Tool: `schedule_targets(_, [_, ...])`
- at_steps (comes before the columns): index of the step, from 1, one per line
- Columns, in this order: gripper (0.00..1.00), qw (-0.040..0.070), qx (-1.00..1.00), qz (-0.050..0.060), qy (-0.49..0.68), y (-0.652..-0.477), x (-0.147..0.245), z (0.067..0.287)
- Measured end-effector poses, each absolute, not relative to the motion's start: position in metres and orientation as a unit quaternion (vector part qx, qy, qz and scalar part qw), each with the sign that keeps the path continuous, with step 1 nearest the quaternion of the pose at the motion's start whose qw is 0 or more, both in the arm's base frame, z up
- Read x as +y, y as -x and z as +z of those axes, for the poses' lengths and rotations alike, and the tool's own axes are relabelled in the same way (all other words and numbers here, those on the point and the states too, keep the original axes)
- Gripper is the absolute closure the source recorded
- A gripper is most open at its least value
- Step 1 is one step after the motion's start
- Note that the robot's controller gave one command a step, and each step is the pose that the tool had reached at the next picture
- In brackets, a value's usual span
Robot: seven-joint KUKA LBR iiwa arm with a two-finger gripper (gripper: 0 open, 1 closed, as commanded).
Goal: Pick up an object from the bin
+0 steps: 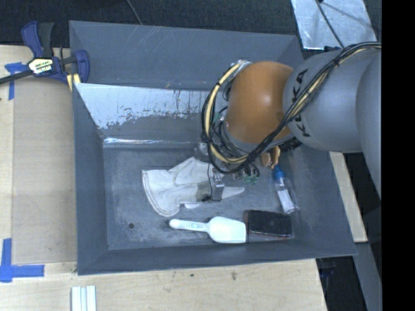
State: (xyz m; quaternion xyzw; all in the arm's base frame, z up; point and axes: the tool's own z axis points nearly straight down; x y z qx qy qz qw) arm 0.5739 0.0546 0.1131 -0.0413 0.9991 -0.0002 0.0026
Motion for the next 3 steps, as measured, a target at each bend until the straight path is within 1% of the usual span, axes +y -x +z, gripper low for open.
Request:
schedule_targets(1, [0.0, 0.001, 0.999, 0.001, 0.044, -0.574, 0.043, 0.083])
schedule_targets(2, [1.0, 0.002, 1.0, 0.001, 0.014, -0.584, 0.053, 0.077])
schedule_targets(3, [1.0, 0.002, 1.0, 0.001, 0.014, -0.584, 0.053, 0.077])
